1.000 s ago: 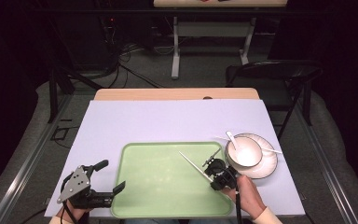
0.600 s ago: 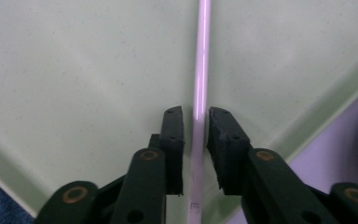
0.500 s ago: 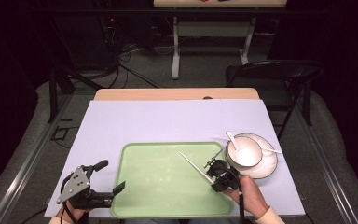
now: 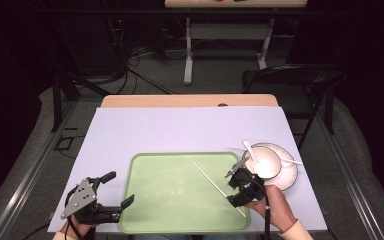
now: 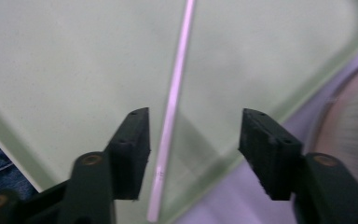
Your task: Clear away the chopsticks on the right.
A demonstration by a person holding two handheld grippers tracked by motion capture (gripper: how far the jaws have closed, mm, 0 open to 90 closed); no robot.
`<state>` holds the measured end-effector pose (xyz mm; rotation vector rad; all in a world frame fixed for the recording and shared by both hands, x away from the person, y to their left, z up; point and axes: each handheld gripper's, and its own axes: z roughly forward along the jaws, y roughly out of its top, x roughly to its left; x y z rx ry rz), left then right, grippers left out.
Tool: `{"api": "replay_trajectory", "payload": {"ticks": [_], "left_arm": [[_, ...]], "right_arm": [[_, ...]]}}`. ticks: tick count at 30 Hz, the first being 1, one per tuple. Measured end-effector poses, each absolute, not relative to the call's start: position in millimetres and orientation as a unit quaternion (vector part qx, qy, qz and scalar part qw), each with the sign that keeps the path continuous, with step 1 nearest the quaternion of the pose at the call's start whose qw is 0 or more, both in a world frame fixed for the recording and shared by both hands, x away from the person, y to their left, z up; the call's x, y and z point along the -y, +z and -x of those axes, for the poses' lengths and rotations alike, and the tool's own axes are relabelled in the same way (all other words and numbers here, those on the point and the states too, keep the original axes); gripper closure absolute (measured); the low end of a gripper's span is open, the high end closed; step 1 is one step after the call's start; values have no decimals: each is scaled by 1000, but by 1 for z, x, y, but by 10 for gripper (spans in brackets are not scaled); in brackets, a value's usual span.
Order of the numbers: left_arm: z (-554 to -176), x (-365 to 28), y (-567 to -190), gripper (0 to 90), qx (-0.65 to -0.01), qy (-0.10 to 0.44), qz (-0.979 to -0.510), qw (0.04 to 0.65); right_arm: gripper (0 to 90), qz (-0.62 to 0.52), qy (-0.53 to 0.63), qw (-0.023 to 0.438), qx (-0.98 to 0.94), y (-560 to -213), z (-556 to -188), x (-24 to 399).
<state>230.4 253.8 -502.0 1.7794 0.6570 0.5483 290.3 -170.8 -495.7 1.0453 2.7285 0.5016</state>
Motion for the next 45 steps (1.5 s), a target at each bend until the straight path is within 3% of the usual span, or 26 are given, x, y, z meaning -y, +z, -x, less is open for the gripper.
{"api": "replay_trajectory", "payload": {"ticks": [6, 18, 29, 45], "left_arm": [[-231, -254, -502, 86, -279, 233, -753, 549], [-231, -253, -502, 86, -279, 231, -753, 549], [-231, -253, -502, 86, -279, 231, -753, 549], [-232, -253, -502, 86, -280, 229, -754, 549]], "right_arm": [[153, -343, 201, 122, -909, -471, -294, 196], [0, -340, 231, 184, -893, -434, -310, 239], [0, -364, 235, 211, -877, -415, -339, 280], [0, -404, 180, 191, -876, -429, -398, 330]]}}
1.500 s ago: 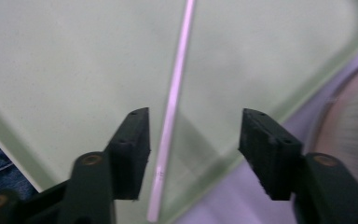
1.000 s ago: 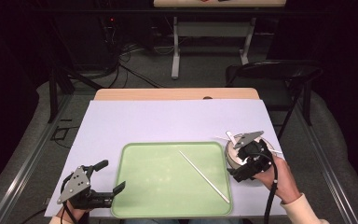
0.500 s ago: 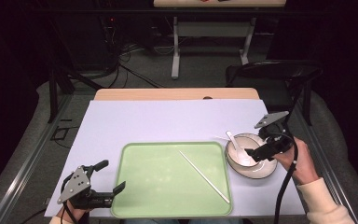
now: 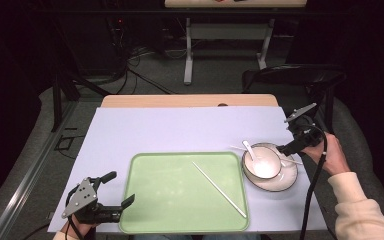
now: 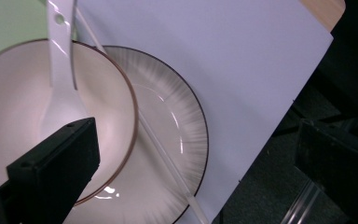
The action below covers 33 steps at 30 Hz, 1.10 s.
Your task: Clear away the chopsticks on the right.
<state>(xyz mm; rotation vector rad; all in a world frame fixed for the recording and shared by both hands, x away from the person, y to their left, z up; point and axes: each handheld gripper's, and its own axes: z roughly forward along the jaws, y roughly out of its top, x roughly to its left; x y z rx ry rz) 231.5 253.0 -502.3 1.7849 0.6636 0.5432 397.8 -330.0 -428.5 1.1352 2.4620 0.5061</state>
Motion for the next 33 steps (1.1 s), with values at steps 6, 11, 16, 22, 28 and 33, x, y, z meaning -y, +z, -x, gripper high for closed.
{"api": "replay_trajectory", "payload": {"ticks": [6, 11, 16, 22, 28, 33], "left_arm": [[-231, -253, -502, 86, -281, 230, -754, 548], [-231, -253, -502, 86, -281, 230, -754, 548], [-231, -253, -502, 86, -280, 230, -753, 549], [-231, -253, -502, 86, -280, 230, -754, 548], [-231, -253, -502, 86, -280, 230, -754, 548], [-231, -253, -502, 86, -280, 230, -754, 548]], "right_arm": [[203, -412, 162, 175, -879, -446, -412, 338], [334, -395, 136, 146, -897, -462, -415, 337], [459, -389, 121, 131, -904, -470, -414, 334], [554, -382, 98, 107, -913, -480, -415, 331], [640, -372, 88, 92, -919, -489, -417, 332], [688, -365, 74, 89, -924, -495, -417, 331]]}}
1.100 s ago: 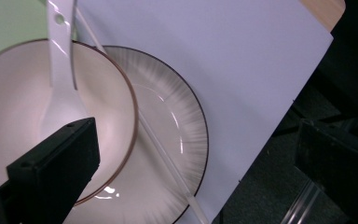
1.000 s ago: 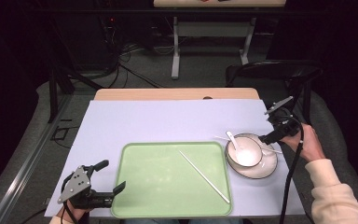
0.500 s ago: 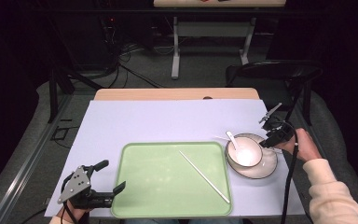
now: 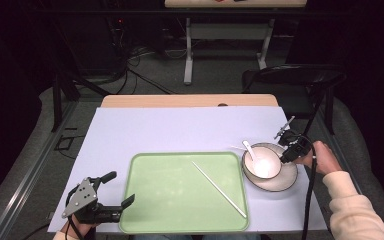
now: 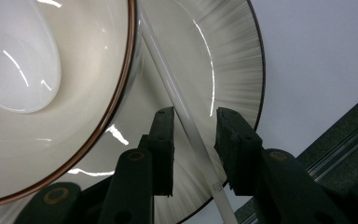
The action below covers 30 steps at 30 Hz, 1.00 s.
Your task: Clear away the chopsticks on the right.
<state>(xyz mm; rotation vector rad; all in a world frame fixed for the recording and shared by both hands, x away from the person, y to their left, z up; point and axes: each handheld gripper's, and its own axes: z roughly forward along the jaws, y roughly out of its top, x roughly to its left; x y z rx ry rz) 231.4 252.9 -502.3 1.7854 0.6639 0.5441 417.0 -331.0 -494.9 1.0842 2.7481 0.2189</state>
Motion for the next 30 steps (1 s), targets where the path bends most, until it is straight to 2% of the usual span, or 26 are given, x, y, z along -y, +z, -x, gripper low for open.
{"api": "replay_trajectory", "payload": {"ticks": [3, 14, 22, 30], "left_arm": [[-231, -253, -502, 86, -280, 230, -754, 548], [-231, -253, -502, 86, -279, 231, -755, 547], [-231, -253, -502, 86, -280, 231, -753, 548], [-231, -253, -502, 86, -280, 231, -754, 548]], "right_arm": [[739, -362, 69, 87, -925, -498, -417, 330], [833, -374, 70, 101, -919, -503, -415, 329], [837, -400, 75, 109, -907, -502, -413, 329], [837, -454, 87, 128, -878, -483, -404, 326]]}}
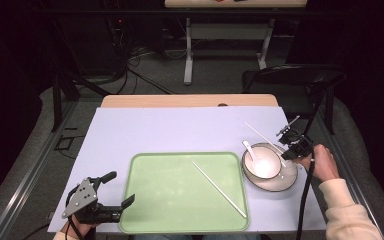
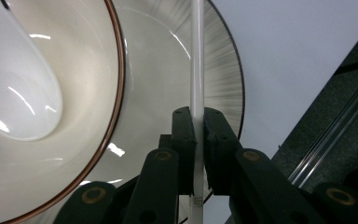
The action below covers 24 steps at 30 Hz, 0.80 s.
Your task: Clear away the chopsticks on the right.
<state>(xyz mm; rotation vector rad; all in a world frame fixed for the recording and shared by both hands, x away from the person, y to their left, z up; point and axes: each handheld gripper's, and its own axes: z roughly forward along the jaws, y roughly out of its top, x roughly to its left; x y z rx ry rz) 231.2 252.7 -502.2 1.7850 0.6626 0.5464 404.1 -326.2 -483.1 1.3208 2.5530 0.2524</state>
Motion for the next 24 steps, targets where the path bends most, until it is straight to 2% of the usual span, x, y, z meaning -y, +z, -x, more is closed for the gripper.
{"api": "replay_trajectory", "payload": {"ticks": [18, 24], "left_arm": [[-231, -253, -502, 86, -279, 231, -754, 548], [-231, -252, -502, 87, -278, 230, -755, 548]], "right_arm": [[837, -489, 139, 160, -846, -434, -374, 307], [837, -480, 140, 164, -850, -430, -368, 297]]}}
